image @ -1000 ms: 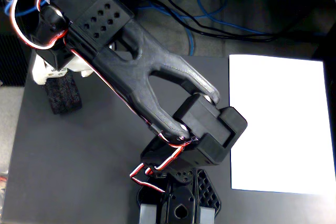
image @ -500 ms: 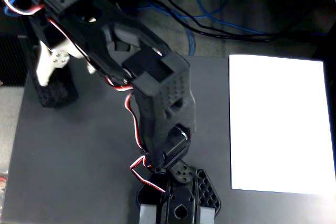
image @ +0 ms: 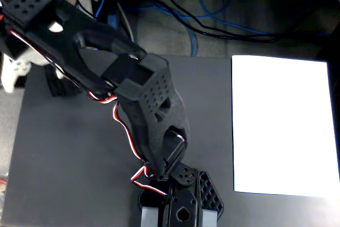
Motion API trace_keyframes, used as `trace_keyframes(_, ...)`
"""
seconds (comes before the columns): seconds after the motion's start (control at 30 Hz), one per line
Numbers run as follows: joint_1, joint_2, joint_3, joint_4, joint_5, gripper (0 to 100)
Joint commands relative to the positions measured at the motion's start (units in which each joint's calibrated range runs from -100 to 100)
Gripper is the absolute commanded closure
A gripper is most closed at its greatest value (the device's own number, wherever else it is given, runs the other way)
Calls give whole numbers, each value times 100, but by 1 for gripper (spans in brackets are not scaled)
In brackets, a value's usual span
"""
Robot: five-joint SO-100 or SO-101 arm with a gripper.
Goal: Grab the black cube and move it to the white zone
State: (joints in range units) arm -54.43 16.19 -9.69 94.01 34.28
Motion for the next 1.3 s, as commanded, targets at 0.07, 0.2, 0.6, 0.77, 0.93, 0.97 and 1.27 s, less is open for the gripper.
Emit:
trace_keyframes(0.07,79,-111,-1026,530,-91,68)
trace_keyframes(0.2,1050,-111,-1062,522,250,68)
trace_keyframes(0.6,690,-19,-962,522,239,68)
trace_keyframes(0.77,704,-10,-681,470,250,68)
trace_keyframes(0.93,1058,-10,1359,-962,297,68)
trace_keyframes(0.97,1124,-19,1468,-945,297,68)
trace_keyframes(1.27,1102,-19,1540,-945,239,95)
